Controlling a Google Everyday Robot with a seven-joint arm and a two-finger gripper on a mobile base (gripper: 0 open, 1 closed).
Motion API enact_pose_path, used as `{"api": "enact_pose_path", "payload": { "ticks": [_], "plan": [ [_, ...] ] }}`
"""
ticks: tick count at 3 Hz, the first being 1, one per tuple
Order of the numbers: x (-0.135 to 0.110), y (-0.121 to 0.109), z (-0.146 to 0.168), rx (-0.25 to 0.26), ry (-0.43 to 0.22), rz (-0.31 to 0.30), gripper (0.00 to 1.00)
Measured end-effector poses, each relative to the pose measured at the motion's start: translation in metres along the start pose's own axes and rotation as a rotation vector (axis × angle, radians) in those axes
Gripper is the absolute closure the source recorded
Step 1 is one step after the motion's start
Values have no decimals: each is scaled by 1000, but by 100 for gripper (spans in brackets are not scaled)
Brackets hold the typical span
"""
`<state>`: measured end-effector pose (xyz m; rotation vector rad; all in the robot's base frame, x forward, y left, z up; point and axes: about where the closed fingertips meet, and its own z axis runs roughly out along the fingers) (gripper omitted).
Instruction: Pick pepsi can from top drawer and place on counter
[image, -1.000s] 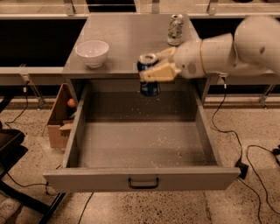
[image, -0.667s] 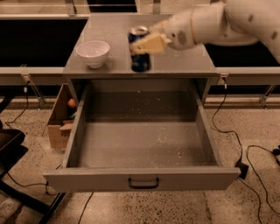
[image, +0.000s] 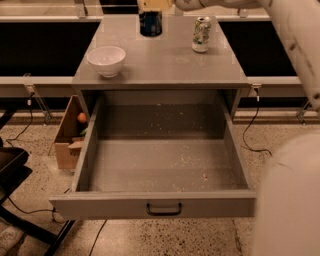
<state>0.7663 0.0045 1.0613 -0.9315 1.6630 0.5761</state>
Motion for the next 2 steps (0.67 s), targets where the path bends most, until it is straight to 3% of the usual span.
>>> {"api": "enact_pose_path", "payload": {
  "ticks": [1, 2],
  "plan": [
    [-6, -43, 43, 115, 25, 4, 100],
    [-6, -43, 43, 115, 25, 5, 100]
  ]
}}
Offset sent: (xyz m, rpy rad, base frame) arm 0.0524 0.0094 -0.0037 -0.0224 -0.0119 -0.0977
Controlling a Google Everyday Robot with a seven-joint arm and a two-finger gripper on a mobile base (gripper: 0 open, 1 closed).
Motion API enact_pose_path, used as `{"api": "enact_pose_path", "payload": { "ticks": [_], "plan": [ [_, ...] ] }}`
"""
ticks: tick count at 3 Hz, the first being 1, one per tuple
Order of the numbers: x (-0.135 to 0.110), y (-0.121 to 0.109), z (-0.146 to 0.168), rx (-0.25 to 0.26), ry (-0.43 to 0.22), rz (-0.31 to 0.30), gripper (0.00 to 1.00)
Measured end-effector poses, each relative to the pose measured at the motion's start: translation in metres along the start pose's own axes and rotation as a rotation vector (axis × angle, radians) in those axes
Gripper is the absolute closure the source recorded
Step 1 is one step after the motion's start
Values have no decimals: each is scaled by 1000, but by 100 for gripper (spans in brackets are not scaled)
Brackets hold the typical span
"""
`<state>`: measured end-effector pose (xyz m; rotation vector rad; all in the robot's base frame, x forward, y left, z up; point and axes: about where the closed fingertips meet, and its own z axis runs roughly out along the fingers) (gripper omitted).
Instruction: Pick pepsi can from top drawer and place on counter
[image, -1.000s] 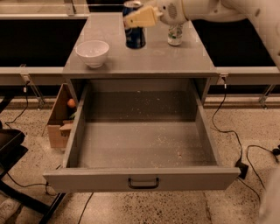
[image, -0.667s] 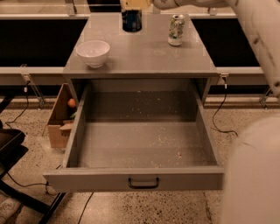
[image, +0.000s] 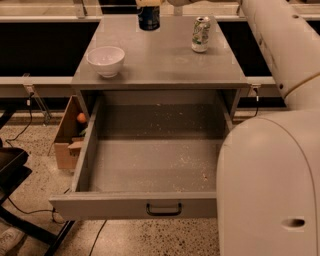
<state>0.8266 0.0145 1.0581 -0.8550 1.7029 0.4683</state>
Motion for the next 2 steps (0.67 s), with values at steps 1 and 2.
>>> {"api": "enact_pose_path", "payload": {
  "ticks": [1, 2],
  "plan": [
    [2, -5, 14, 10, -5, 12, 100],
    [2, -31, 56, 91, -22, 51, 100]
  ]
}}
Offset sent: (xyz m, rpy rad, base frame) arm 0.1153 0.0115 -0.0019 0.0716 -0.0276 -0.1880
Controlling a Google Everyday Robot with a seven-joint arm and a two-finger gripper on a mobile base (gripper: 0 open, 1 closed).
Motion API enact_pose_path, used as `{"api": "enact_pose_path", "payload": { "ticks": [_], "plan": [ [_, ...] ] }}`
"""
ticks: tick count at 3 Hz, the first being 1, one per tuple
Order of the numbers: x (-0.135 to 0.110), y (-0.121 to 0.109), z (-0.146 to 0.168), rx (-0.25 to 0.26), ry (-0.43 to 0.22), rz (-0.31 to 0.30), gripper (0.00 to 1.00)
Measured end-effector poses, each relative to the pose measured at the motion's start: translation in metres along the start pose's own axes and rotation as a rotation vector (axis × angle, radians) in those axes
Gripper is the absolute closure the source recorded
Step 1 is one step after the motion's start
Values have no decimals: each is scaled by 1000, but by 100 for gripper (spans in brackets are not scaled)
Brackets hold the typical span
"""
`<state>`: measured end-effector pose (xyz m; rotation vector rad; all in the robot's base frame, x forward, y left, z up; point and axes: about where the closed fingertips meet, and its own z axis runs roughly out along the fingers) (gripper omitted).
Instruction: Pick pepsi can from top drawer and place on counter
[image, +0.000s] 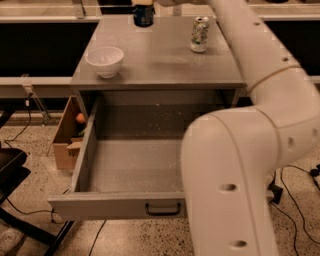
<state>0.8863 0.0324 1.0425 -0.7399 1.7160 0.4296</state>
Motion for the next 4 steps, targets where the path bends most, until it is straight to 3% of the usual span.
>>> {"api": "enact_pose_path", "payload": {
  "ticks": [2, 4],
  "plan": [
    [20, -28, 53, 116, 14, 83, 100],
    [65, -42, 90, 172, 50, 182, 100]
  ]
}}
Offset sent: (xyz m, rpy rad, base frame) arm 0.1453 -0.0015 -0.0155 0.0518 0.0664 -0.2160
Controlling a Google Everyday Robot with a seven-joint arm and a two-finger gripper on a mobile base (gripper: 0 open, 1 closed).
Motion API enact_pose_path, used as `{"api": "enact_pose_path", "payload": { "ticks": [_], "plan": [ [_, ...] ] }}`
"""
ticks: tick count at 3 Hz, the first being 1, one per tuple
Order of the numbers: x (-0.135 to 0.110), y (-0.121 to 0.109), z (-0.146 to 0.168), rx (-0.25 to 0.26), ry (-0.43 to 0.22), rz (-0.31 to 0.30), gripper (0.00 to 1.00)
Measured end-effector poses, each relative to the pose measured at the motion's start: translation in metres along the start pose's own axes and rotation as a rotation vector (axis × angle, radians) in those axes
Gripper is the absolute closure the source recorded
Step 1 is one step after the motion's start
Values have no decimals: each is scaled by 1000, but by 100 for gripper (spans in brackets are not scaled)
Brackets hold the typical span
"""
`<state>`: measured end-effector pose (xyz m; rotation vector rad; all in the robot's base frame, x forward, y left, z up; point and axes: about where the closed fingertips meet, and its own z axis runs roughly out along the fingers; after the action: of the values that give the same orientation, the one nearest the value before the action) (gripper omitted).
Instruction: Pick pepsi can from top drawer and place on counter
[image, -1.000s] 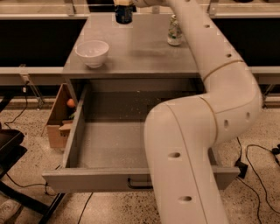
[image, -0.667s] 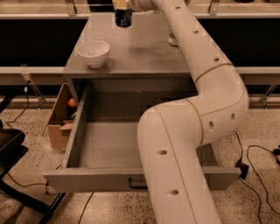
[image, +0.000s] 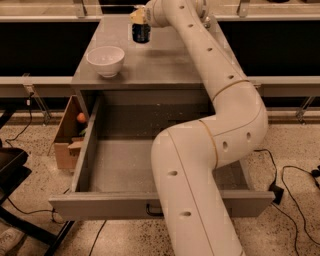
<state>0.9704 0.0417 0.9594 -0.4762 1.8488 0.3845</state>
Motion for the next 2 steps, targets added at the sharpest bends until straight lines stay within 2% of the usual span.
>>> {"api": "enact_pose_path", "payload": {
  "ticks": [2],
  "plan": [
    [37, -20, 30, 46, 2, 51, 100]
  ]
}}
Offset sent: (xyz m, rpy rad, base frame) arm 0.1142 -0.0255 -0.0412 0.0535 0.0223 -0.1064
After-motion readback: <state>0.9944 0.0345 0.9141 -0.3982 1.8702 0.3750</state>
